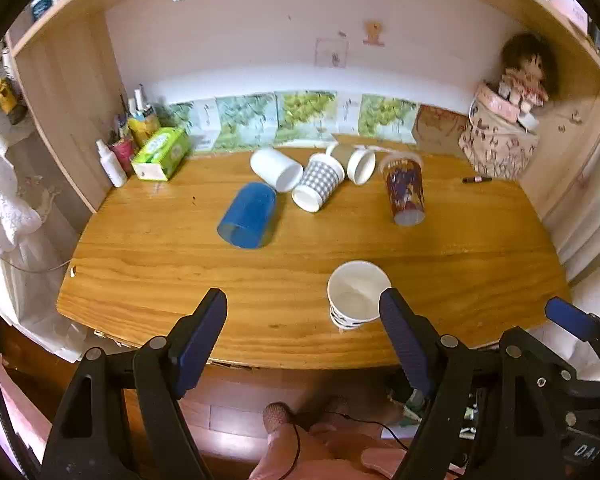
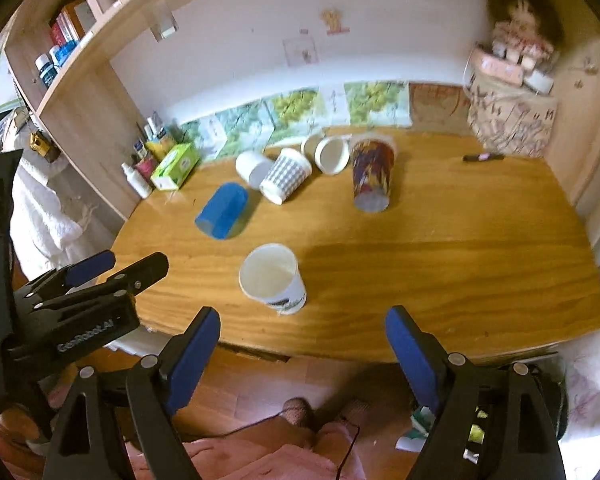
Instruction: Flip cup upright
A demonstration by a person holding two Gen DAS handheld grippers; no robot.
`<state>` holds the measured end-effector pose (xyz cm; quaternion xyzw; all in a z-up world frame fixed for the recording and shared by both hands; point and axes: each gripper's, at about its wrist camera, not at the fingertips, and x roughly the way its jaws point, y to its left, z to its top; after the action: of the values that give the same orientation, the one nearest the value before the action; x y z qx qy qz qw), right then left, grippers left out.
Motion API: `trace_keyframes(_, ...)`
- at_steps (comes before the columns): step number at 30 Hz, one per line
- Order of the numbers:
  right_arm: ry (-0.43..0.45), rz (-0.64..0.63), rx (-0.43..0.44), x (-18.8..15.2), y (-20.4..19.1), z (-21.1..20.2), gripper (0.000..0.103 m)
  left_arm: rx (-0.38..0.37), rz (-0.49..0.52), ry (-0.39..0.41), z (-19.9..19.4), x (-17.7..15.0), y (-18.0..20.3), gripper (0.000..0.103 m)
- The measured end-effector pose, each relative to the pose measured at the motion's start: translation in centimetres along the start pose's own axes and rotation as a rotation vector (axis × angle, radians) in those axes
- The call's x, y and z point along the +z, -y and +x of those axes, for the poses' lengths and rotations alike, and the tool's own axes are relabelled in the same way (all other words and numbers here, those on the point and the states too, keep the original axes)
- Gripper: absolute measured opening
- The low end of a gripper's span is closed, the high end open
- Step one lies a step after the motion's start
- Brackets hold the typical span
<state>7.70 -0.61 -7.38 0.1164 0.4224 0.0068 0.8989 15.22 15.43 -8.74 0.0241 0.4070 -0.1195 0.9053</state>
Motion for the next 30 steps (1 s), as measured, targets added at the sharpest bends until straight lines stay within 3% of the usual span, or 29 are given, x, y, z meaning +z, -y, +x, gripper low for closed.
trace_keyframes(10,0.13,-0.056,-0.015,0.2,-1.4,-1.6,0.09,0.119,-0.06,0.162,-2.9,-0.1,-0.4,0.083)
trace_keyframes(13,0.199,-0.041,-0.028,0.2,-1.0,-2.6,0.091,0.171,-0.083,0.255,-4.3,-0.3,-0.7,0.097)
trace_keyframes(15,0.235,-0.023,-0.035,0.4,-0.6,-3.1,0.103,0.178,-0.104,0.3,-5.0,-0.4,-1.2,0.1)
trace_keyframes(17,0.252,-0.015,-0.042,0.5,-0.5,-3.3,0.103,0.182,-0.123,0.327,-5.5,-0.5,-1.6,0.101)
trace_keyframes(25,0.281,-0.012,-0.031,0.6,-0.7,-3.6,0.103,0.217,-0.107,0.385,-6.1,-0.5,-1.5,0.101)
trace_keyframes(30,0.275,-0.028,-0.021,0.8,-1.3,-3.3,0.103,0.203,-0.109,0.377,-5.9,-0.3,-1.7,0.101)
